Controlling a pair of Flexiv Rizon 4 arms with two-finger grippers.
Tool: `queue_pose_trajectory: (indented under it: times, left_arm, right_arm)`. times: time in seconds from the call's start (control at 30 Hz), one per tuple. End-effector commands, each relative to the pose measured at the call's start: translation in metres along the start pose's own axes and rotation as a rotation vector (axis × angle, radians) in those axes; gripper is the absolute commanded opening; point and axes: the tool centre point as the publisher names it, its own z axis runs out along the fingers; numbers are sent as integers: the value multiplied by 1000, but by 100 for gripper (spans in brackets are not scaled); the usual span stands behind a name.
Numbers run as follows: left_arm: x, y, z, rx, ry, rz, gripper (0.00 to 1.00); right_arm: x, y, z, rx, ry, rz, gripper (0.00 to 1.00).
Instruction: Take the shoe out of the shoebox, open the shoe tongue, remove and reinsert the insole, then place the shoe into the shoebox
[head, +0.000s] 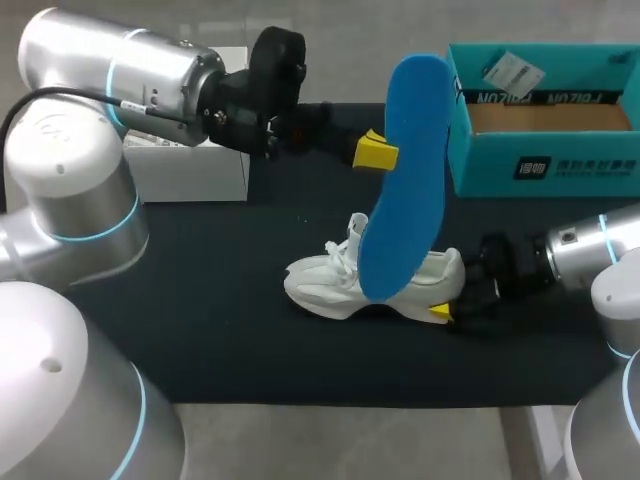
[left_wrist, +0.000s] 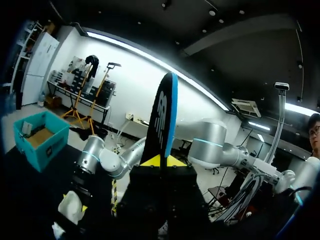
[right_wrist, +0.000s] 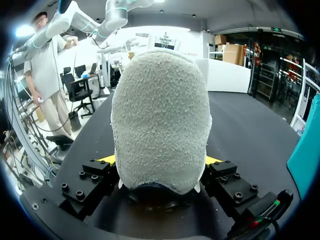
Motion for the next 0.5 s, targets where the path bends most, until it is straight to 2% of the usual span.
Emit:
queue_pose_trajectory:
  times: [0.03, 0.3, 0.43, 0.5]
  left_arm:
    - [23, 1, -1, 30, -20, -49, 0]
    - [47, -1, -7, 35, 50, -88, 0]
    - [58, 2, -11, 58, 61, -102, 0]
    - [65, 5, -12, 93, 57, -131, 0]
  right_arm:
    - [1, -4, 3, 3, -2, 0, 0]
    - [1, -4, 3, 3, -2, 0, 0]
    - [1, -4, 3, 3, -2, 0, 0]
    - [1, -4, 3, 3, -2, 0, 0]
